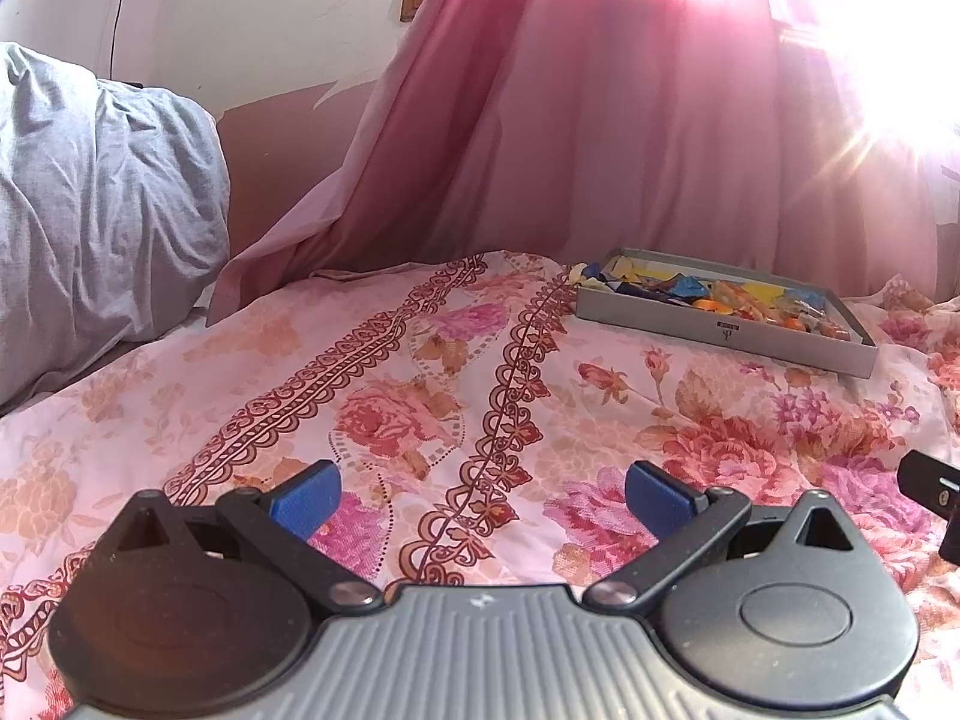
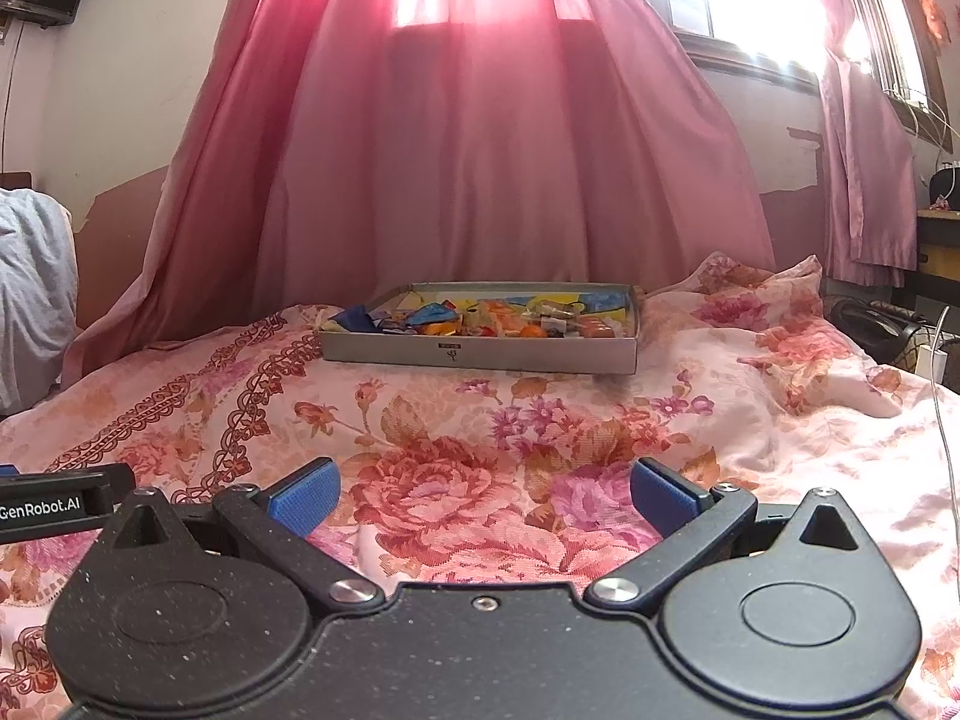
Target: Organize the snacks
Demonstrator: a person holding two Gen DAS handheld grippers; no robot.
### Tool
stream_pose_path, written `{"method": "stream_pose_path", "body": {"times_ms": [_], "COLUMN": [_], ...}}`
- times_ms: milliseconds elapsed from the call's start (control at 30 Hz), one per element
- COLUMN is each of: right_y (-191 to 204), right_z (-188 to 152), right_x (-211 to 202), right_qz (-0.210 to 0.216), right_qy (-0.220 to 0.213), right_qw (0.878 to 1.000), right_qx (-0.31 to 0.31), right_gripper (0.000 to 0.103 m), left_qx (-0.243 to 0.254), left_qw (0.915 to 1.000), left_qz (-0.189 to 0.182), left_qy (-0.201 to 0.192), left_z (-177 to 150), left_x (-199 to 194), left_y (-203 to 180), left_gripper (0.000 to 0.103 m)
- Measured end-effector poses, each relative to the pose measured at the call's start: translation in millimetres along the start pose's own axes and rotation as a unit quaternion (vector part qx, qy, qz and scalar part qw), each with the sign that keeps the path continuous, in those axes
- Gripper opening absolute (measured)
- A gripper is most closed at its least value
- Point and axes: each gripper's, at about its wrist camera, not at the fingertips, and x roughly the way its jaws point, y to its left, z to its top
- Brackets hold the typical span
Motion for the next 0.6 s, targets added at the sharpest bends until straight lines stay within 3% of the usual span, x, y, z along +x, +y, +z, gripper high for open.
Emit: {"method": "stream_pose_path", "body": {"times_ms": [600], "right_y": [0.6], "right_z": [-0.7], "right_x": [1.3], "right_qz": [-0.002], "right_qy": [0.005], "right_qw": [1.0], "right_qx": [0.0], "right_gripper": [0.102], "left_qx": [0.0], "left_qw": [1.0], "left_qz": [-0.002], "left_qy": [-0.001], "left_z": [-0.7], "left_x": [-1.1], "left_y": [-0.7], "left_gripper": [0.103]}}
